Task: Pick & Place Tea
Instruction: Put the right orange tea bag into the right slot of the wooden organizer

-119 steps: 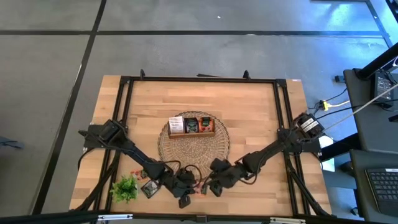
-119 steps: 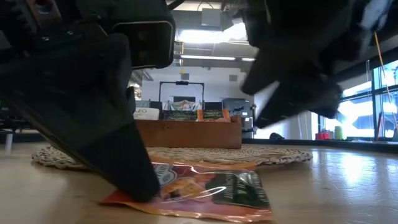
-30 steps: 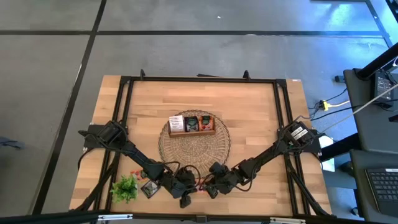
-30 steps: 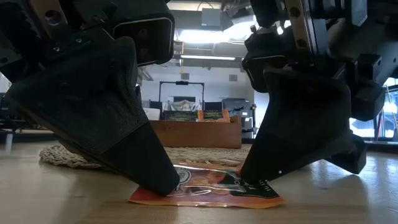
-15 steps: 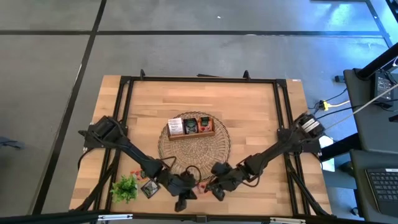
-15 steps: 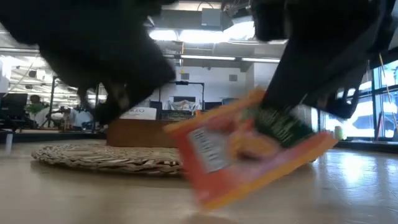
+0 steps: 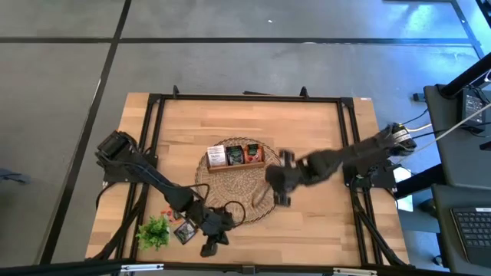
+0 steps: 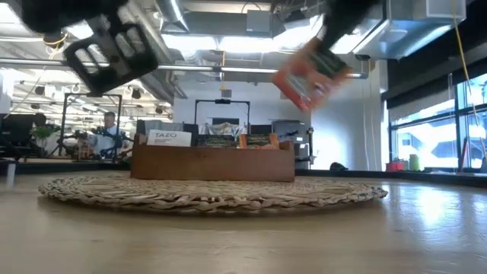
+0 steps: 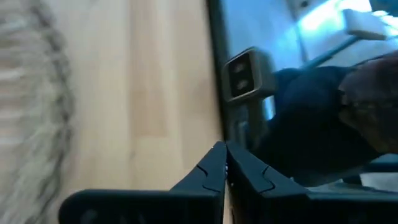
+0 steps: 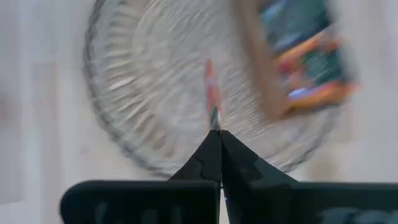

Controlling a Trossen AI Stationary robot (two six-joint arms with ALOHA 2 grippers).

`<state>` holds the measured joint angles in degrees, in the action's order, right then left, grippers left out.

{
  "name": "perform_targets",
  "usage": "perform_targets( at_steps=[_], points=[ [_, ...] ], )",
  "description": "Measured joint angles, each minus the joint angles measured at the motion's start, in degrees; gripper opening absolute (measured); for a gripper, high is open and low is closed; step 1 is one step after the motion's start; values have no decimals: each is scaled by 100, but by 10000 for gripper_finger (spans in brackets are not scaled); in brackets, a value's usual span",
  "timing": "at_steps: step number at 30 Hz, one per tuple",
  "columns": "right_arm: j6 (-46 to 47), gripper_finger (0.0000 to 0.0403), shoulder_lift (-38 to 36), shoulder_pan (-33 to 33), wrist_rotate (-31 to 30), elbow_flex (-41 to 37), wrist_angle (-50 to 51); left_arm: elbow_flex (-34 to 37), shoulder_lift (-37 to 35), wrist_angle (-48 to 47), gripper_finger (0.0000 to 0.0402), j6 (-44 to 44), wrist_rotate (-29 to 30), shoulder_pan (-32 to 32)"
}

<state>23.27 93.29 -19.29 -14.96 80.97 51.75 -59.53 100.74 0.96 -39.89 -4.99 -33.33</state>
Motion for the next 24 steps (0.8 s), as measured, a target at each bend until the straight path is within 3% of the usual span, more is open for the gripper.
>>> perform_targets(
  at_steps=[5,10,15,24],
  points=[
    [-1611,1,183,873,15,916,443,0,-145,-831,7,-356,148,134],
    [-2784,0,528,1510,312,1054,461,0,-160,-1698,12,-1100,27,196],
    [-3399,0,1038,1906,456,1051,498,2,-160,-2509,12,-1358,25,196],
    [-3910,4,1620,2114,435,1049,497,2,-160,-2694,10,-1048,54,211]
  ],
)
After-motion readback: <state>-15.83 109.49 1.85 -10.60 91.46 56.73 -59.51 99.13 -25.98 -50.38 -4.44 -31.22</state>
